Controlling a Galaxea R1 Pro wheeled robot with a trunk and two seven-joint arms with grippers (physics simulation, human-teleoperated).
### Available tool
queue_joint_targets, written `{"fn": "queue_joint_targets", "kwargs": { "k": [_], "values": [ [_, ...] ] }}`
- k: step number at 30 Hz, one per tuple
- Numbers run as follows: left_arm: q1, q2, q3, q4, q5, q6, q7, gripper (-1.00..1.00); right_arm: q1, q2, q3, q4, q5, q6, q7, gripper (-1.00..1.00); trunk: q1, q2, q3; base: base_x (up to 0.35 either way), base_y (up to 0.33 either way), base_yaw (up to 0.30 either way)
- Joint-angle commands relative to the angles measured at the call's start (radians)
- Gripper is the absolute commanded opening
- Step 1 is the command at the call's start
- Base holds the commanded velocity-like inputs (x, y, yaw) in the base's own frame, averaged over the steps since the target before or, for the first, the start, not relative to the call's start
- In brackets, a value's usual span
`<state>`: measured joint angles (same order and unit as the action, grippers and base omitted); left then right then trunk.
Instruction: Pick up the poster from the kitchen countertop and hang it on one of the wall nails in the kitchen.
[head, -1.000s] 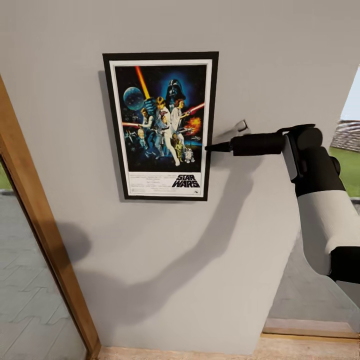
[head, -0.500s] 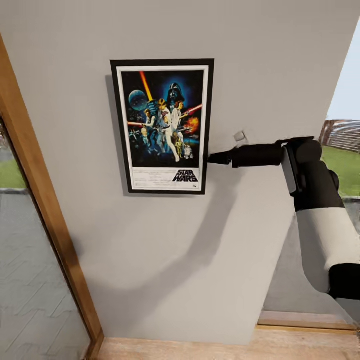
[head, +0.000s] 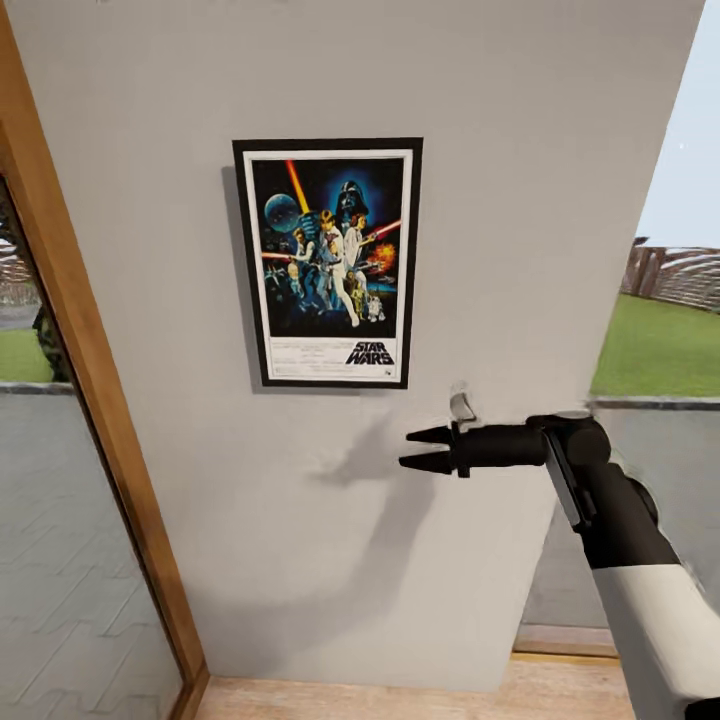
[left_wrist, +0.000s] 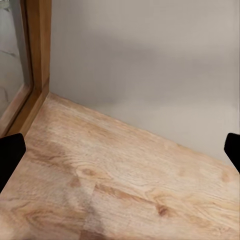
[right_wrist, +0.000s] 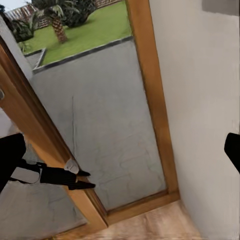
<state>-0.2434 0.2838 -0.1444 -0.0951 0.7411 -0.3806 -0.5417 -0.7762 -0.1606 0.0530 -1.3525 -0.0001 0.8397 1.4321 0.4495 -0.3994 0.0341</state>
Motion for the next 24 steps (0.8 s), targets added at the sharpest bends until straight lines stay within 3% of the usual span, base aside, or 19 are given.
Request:
{"fn": "queue_joint_targets", "kwargs": {
  "k": [1, 4, 6, 11, 14, 15, 22, 24],
  "values": [
    [-0.001, 0.000, -0.010, 0.002, 0.008, -0.004, -0.003, 1.00, 0.053, -0.001, 0.000, 0.001, 0.001, -0.020, 0.003, 1.00, 0.000, -0.001, 0.002, -0.002, 0.000, 0.000],
    [-0.001, 0.000, -0.014, 0.002, 0.007, -0.003, -0.002, 1.00, 0.158, -0.001, -0.001, 0.004, 0.002, -0.085, 0.000, 1.00, 0.000, -0.001, 0.007, -0.001, 0.000, 0.000],
    [-0.001, 0.000, -0.018, 0.002, 0.006, -0.003, -0.002, 1.00, 0.262, -0.001, -0.002, 0.012, 0.004, -0.151, -0.003, 1.00, 0.000, -0.001, 0.010, 0.000, 0.000, 0.000],
    [-0.001, 0.000, -0.019, 0.002, 0.006, -0.003, -0.001, 1.00, 0.374, -0.001, -0.026, 0.052, 0.005, -0.236, -0.005, 1.00, 0.000, -0.001, 0.018, 0.000, 0.000, 0.000],
    [-0.001, -0.001, -0.020, 0.002, 0.006, -0.003, 0.000, 1.00, 0.444, -0.001, -0.087, 0.171, 0.006, -0.367, -0.005, 1.00, 0.000, -0.001, 0.023, 0.000, 0.000, 0.000],
    [-0.001, -0.001, -0.020, 0.003, 0.005, -0.003, 0.000, 1.00, 0.462, -0.002, -0.107, 0.274, 0.006, -0.447, -0.003, 1.00, 0.000, -0.001, 0.025, 0.000, 0.000, 0.000],
    [-0.001, -0.002, -0.019, 0.004, 0.006, -0.003, 0.004, 1.00, 0.478, -0.025, -0.126, 0.602, 0.006, -0.682, -0.005, 1.00, 0.000, -0.001, 0.036, 0.000, 0.000, 0.000],
    [-0.001, -0.004, -0.019, 0.005, 0.006, -0.003, 0.008, 1.00, 0.480, -0.051, -0.128, 0.781, 0.006, -0.815, -0.008, 1.00, 0.000, -0.001, 0.040, 0.000, 0.000, 0.000]
  ]
}}
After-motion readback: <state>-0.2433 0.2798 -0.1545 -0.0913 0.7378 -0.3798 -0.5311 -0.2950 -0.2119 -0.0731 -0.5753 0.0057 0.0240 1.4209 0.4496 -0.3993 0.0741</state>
